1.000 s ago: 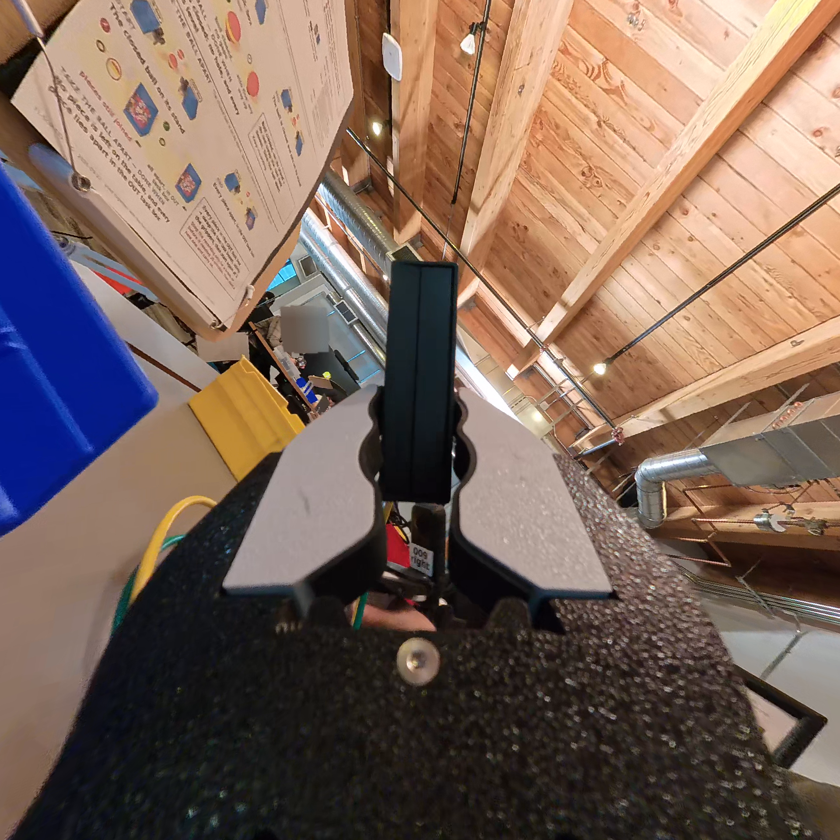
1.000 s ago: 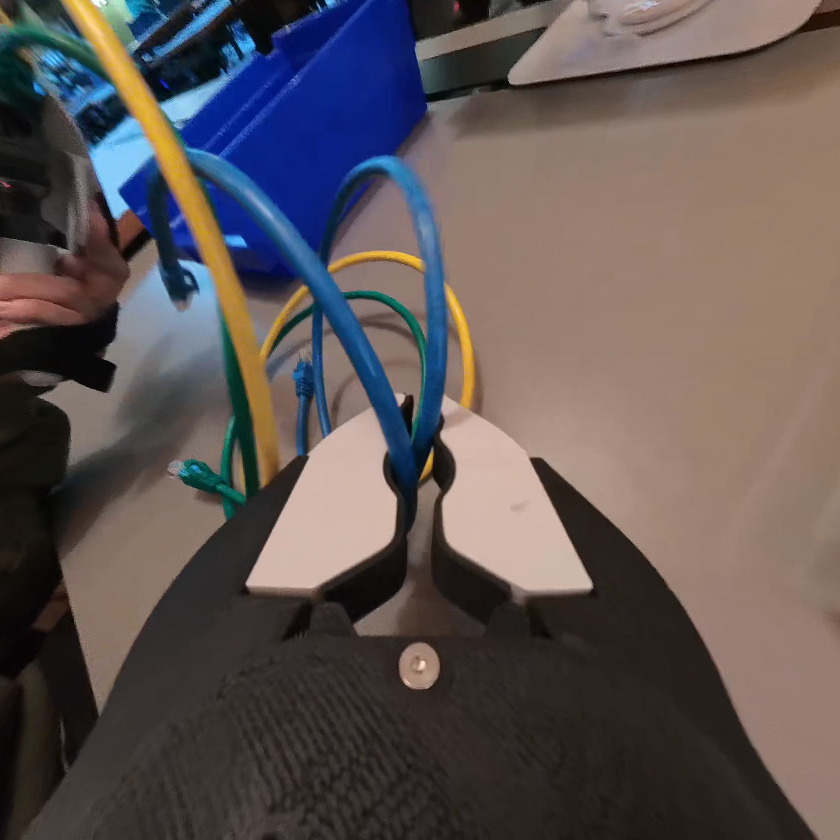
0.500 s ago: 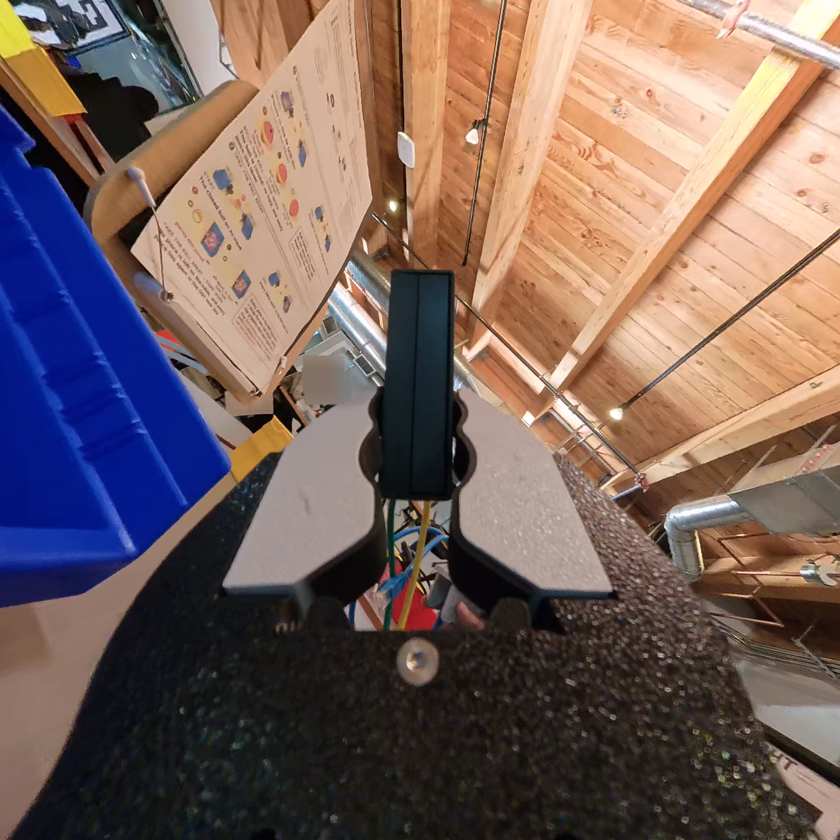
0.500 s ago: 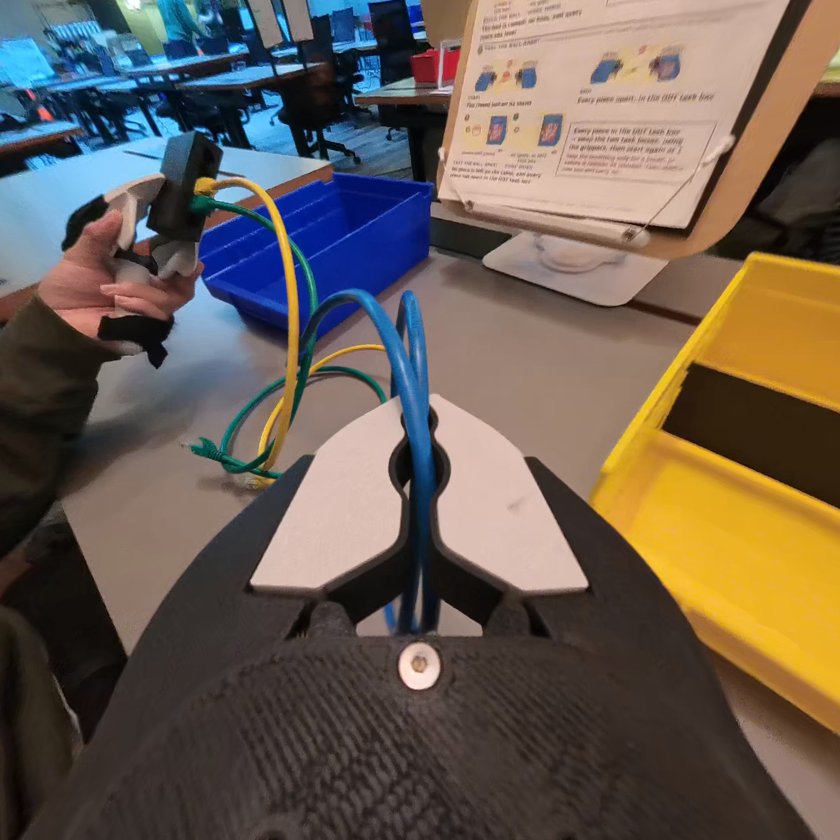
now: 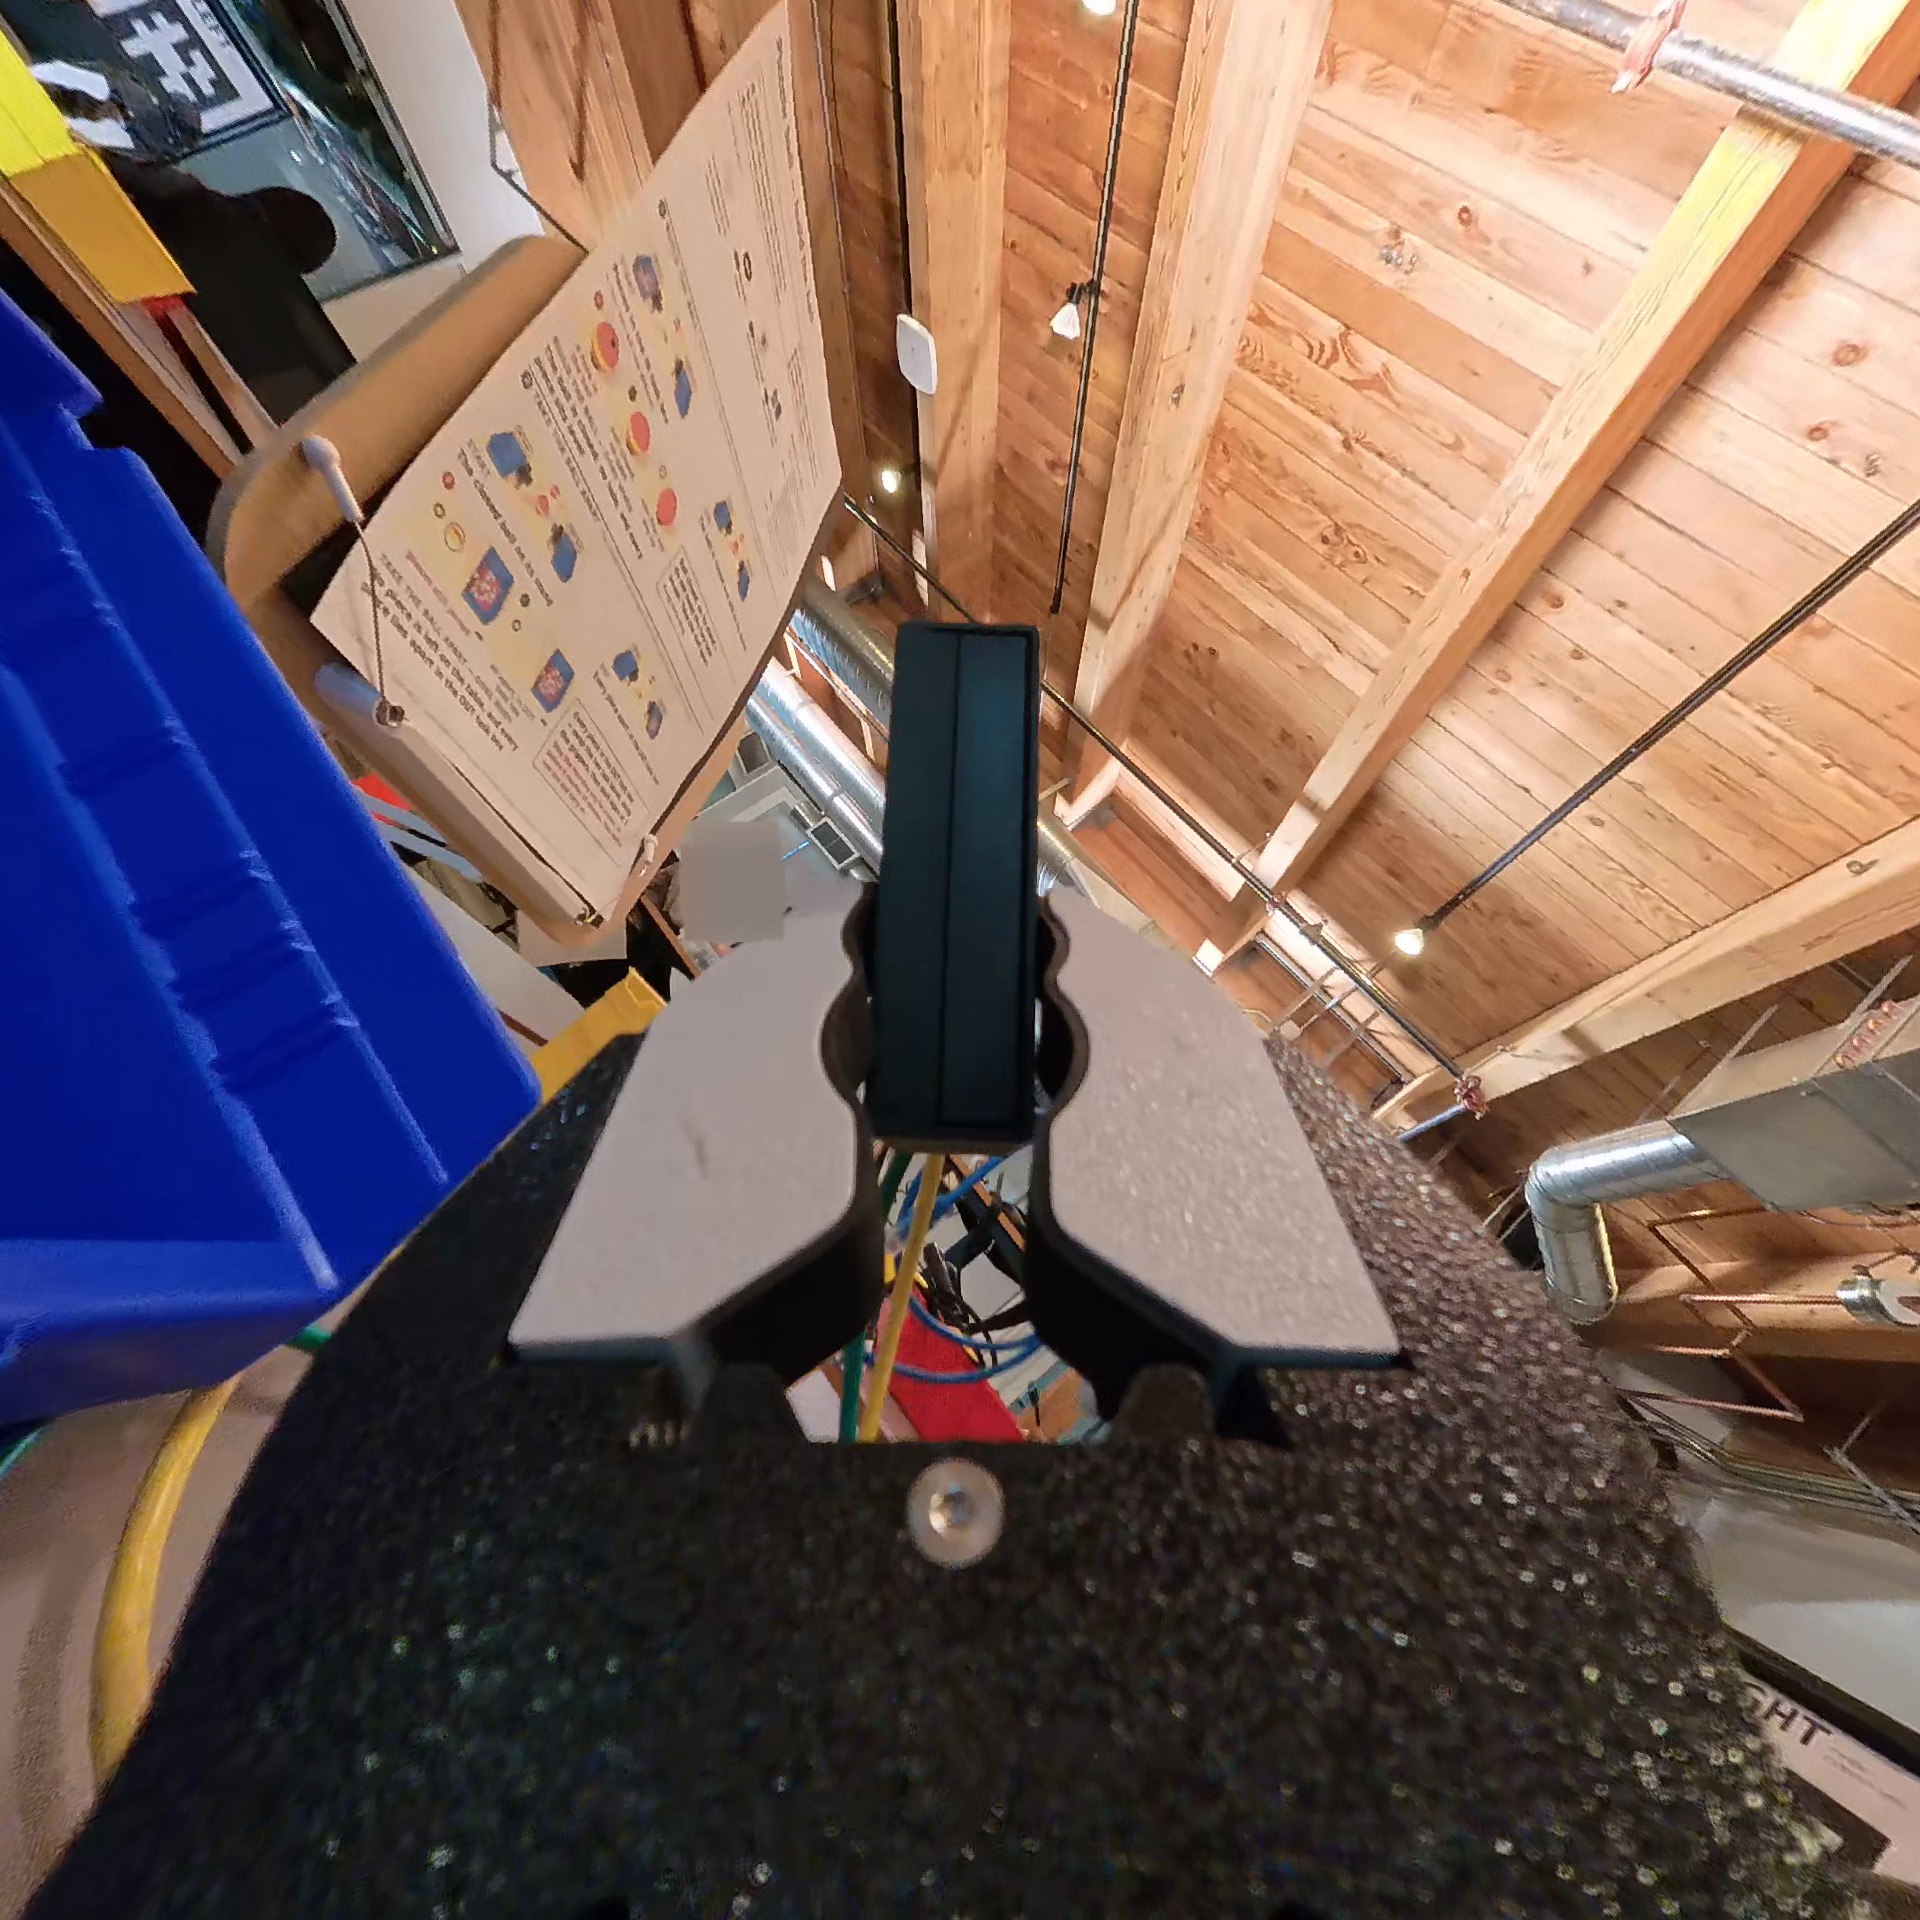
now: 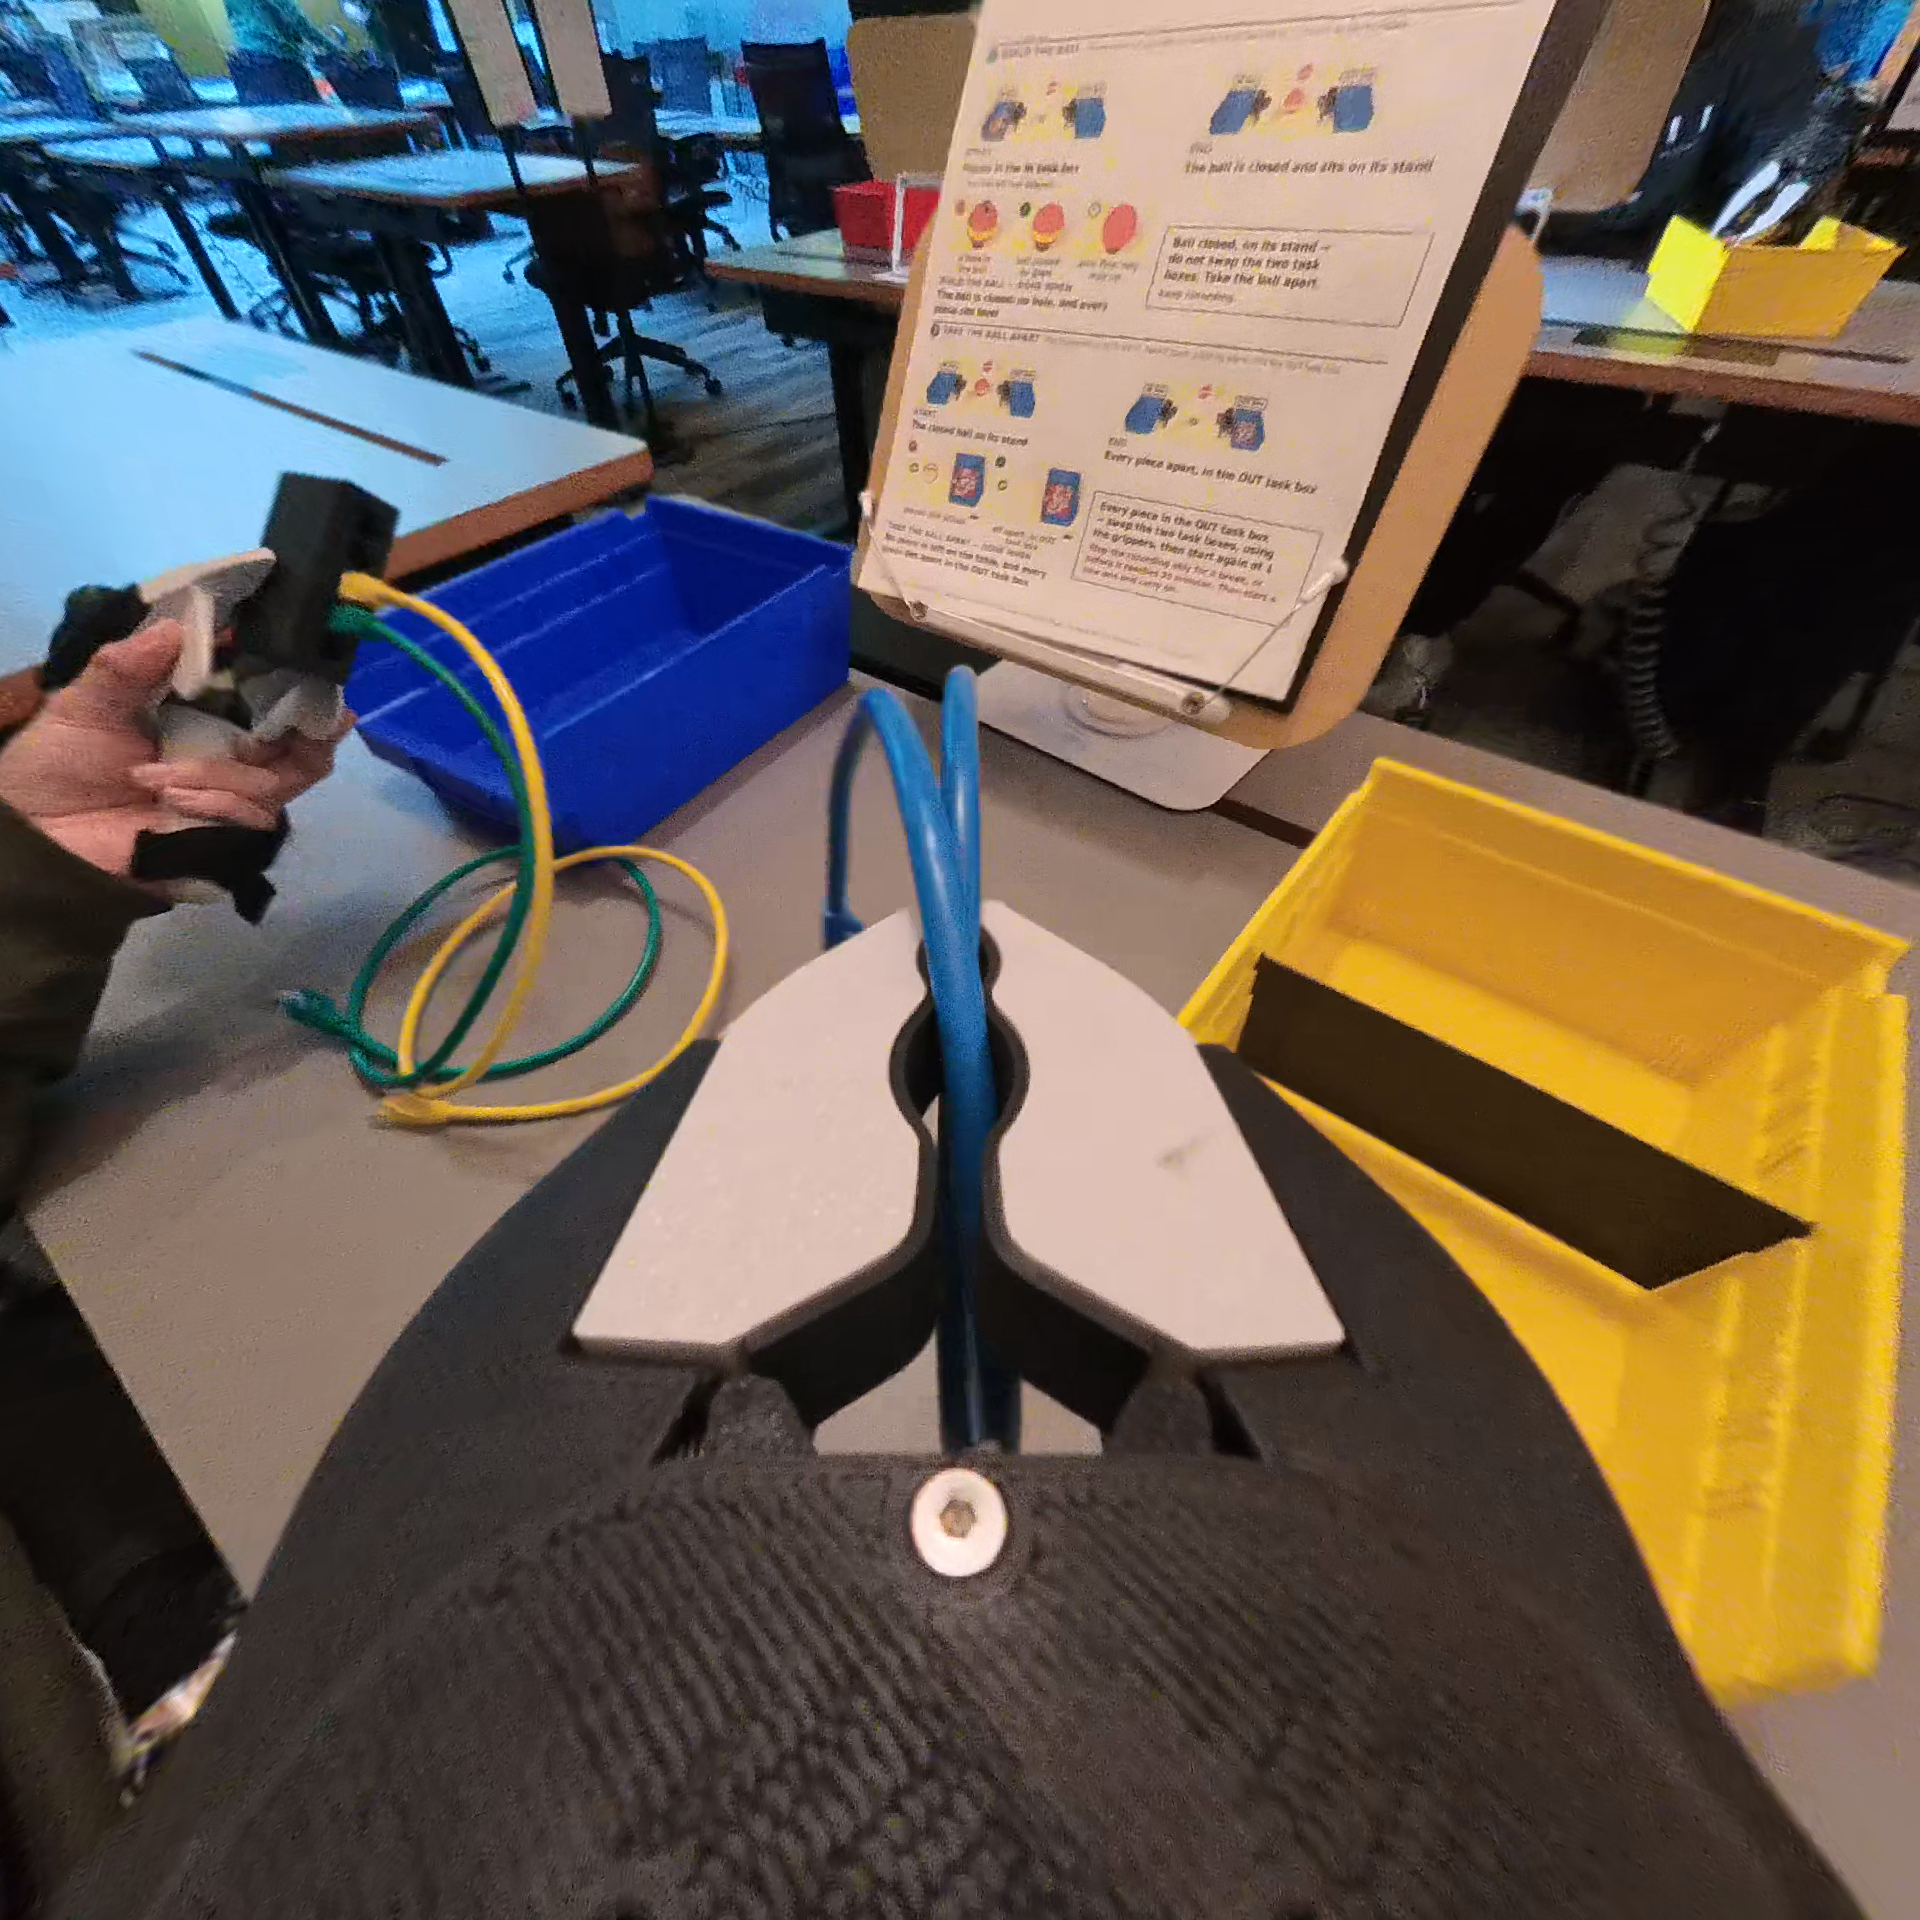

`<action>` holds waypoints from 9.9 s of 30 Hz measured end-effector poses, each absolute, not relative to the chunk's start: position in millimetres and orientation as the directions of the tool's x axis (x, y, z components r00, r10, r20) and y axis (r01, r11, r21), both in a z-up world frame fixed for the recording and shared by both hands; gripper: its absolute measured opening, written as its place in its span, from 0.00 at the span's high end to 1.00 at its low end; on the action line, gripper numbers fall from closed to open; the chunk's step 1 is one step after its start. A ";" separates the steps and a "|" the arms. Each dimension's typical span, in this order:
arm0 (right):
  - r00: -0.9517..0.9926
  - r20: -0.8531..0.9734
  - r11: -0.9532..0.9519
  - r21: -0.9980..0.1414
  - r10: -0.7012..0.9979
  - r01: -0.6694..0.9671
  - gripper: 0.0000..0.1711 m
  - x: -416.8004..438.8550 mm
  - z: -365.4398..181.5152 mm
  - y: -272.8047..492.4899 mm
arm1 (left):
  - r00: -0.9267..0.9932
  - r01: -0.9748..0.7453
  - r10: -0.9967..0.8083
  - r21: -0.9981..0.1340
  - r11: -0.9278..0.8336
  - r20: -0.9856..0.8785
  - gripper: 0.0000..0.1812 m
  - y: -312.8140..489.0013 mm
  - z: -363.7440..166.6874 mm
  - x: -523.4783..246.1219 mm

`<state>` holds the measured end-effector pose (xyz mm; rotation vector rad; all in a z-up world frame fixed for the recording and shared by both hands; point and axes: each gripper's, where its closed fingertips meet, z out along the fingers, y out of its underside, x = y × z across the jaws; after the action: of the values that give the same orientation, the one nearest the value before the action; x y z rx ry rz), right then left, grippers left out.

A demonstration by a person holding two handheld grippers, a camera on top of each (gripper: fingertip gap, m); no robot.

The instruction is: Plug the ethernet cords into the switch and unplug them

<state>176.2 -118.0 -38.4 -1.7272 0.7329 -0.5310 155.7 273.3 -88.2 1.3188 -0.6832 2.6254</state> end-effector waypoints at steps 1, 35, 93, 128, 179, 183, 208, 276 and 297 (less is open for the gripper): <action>0.700 0.019 -0.221 -0.955 -0.714 -0.199 1.00 182.3 -33.7 -121.5 | -0.611 -0.312 -0.085 -0.338 -0.888 0.787 0.85 270.6 -88.6 156.0; 0.837 0.497 -0.961 -0.255 -0.229 -0.112 0.69 331.7 -143.1 -211.4 | -0.573 -0.389 -0.061 -0.338 -0.857 0.817 0.85 248.8 -110.7 165.2; 0.340 -0.908 0.559 -0.420 -0.246 -0.715 0.87 137.3 -189.7 52.0 | -0.221 -0.867 0.097 -0.150 -0.475 0.970 0.85 81.1 -194.4 138.3; 0.365 -0.918 0.672 -0.369 -0.155 -0.641 0.92 141.8 -187.8 51.6 | -0.300 -0.809 0.052 -0.225 -0.543 0.953 0.85 68.7 -186.7 135.4; 0.330 -0.939 0.703 -0.300 -0.099 -0.645 0.94 148.9 -190.3 47.0 | -0.302 -0.849 0.036 -0.251 -0.465 0.953 0.85 60.6 -196.4 129.3; 0.333 -0.937 0.696 -0.310 -0.107 -0.648 0.90 148.6 -189.5 46.4 | -0.309 -0.846 0.026 -0.262 -0.465 0.951 0.85 61.7 -195.7 129.5; 0.334 -0.940 0.707 -0.278 -0.062 -0.651 0.92 146.6 -185.7 45.7 | -0.345 -0.845 0.026 -0.298 -0.444 0.938 0.85 59.3 -188.2 125.2; 0.538 -0.826 0.556 -0.530 -0.168 -0.640 0.95 148.0 -182.8 50.1 | -0.471 -0.766 -0.053 -0.438 -0.470 0.880 0.85 61.6 -185.2 129.0; 0.532 -0.843 0.585 -0.471 -0.079 -0.660 0.92 144.6 -175.3 52.3 | -0.478 -0.798 0.034 -0.418 -0.433 0.878 0.85 61.1 -179.3 123.4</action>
<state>144.6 52.3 -175.3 -0.8990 0.9667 0.4083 123.4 61.1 -179.3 1.1358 -1.2052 1.9594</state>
